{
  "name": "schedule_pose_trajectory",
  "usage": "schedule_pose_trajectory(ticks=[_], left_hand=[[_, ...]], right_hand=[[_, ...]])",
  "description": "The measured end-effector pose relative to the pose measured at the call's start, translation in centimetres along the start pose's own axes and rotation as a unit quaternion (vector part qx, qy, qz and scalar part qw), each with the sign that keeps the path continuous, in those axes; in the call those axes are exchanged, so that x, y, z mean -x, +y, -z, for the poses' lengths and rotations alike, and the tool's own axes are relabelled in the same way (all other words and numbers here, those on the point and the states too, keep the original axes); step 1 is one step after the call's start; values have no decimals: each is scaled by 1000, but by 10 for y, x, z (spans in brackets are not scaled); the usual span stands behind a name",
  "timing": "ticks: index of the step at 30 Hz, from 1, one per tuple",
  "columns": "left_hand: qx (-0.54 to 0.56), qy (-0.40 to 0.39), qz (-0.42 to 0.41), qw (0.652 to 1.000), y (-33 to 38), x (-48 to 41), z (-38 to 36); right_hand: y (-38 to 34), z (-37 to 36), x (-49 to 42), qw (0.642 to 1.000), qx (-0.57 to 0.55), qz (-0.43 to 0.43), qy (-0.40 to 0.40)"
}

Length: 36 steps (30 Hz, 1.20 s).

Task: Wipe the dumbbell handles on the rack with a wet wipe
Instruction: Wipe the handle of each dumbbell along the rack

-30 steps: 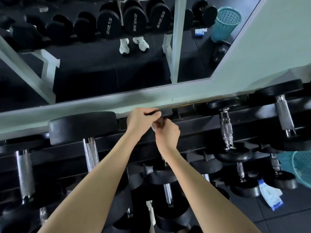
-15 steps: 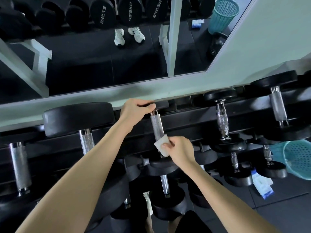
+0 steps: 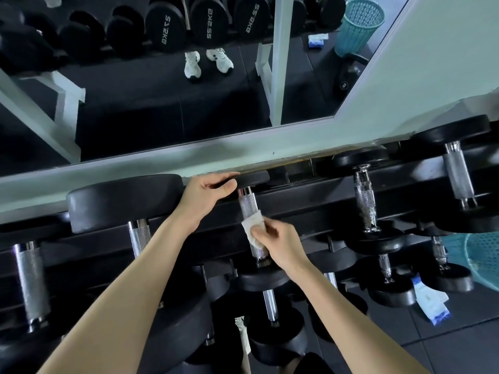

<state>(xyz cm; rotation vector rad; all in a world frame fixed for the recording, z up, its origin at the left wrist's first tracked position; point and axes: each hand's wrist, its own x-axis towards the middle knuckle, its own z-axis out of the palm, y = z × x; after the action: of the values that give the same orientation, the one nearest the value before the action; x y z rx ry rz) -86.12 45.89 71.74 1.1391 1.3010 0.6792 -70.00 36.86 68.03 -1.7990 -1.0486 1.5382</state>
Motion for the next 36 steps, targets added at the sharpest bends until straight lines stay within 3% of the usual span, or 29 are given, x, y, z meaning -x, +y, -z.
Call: schedule_pose_trajectory(ticks=[7, 14, 24, 29, 36], left_hand=[[-17, 0, -14, 1000, 0, 0, -2], [-114, -18, -30, 993, 9, -1, -5], [-439, -28, -79, 895, 39, -11, -21], [-446, -19, -103, 889, 49, -14, -25], [-410, -51, -113, 904, 52, -16, -35]], right_hand=[[-38, -3, -34, 998, -47, 7, 45], [-25, 3, -21, 996, -85, 0, -41], [-30, -3, -23, 991, -130, 1, 32], [-33, 9, -32, 994, -20, 40, 103], [-37, 17, -23, 986, -17, 44, 161]])
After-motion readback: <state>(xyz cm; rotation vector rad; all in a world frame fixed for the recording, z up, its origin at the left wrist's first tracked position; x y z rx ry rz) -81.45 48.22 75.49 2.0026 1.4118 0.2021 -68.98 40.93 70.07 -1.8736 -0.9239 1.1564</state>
